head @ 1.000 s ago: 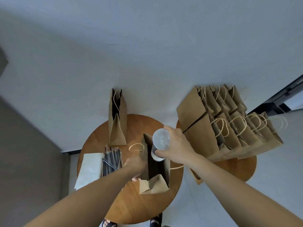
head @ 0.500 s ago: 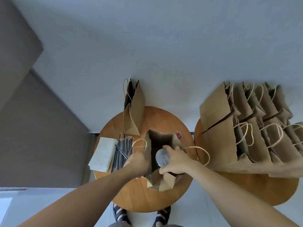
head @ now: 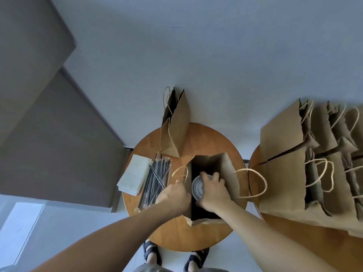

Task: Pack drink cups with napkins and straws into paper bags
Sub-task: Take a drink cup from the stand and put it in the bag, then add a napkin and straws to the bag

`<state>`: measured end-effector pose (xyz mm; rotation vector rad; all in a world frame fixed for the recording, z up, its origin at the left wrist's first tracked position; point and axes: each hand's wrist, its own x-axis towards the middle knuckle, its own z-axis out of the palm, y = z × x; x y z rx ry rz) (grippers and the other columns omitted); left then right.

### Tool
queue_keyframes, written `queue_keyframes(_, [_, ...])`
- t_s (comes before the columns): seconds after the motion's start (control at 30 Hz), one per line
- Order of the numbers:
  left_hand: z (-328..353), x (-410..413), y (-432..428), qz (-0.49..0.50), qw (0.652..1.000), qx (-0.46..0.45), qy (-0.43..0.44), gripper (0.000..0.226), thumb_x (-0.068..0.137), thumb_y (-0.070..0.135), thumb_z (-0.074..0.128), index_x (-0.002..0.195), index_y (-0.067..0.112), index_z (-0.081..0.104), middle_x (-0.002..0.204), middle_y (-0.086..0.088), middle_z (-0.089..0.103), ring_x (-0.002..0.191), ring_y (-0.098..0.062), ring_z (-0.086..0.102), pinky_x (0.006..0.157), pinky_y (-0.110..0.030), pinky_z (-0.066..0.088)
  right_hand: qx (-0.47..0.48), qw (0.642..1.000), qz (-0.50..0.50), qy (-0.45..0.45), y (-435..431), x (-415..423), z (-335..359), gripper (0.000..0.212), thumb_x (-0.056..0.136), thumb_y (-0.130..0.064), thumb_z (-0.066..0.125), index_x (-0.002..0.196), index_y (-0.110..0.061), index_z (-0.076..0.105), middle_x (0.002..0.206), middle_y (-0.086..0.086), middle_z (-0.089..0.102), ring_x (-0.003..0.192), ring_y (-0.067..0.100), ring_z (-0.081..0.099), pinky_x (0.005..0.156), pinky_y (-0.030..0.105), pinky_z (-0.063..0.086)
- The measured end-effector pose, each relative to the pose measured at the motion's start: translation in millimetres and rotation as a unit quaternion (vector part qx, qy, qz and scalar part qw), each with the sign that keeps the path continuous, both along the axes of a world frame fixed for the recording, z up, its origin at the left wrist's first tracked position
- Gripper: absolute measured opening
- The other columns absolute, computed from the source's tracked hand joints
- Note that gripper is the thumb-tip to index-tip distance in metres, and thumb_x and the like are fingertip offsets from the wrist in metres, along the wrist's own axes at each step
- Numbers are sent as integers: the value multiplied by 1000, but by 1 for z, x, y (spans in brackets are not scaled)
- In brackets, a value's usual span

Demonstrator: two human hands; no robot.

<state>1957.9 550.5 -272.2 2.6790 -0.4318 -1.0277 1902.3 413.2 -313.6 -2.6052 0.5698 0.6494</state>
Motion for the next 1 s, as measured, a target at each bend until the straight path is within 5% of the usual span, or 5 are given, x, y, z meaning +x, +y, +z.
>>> queue_keyframes(0.2, [-5, 0, 6, 32, 999, 6, -38, 30, 98, 27, 45, 126, 18, 45, 85, 3, 61, 76, -17, 67, 72, -38, 61, -21, 995, 70, 70, 3, 6, -38, 97, 78, -45, 74, 150, -31, 11, 147, 14, 20, 131, 40, 32, 103, 48, 43])
queue_keyframes(0.33, [-11, -2, 15, 15, 998, 13, -63, 38, 97, 32, 44, 132, 18, 39, 79, 5, 60, 69, -15, 65, 67, -37, 61, -61, 988, 129, 58, 1, 3, -54, 89, 79, -48, 67, 148, -30, 13, 141, 13, 30, 126, 34, 37, 99, 48, 41])
queue_keyframes(0.67, [-8, 10, 7, -5, 999, -28, -34, 33, 94, 34, 47, 125, 21, 46, 80, 3, 61, 71, -13, 65, 70, -35, 61, -50, 987, 130, 84, -4, 6, -55, 95, 79, -41, 71, 152, -26, 12, 149, 12, 25, 134, 32, 33, 112, 43, 36])
queue_keyframes(0.8, [4, 18, 2, -36, 998, -46, 18, 41, 89, 43, 53, 122, 21, 44, 88, 1, 63, 77, -17, 67, 74, -38, 61, -55, 990, 119, 45, 0, 15, -25, 73, 85, -32, 69, 147, -22, 32, 146, 8, 33, 137, 28, 33, 115, 41, 33])
queue_keyframes(1.0, [21, 42, 3, -86, 989, -89, 85, 70, 78, 43, 68, 137, 25, 38, 106, -1, 67, 89, -18, 69, 84, -39, 59, -57, 988, 140, -31, -13, 31, 57, 39, 87, -27, 63, 123, -17, 53, 124, 8, 49, 119, 29, 47, 96, 42, 48])
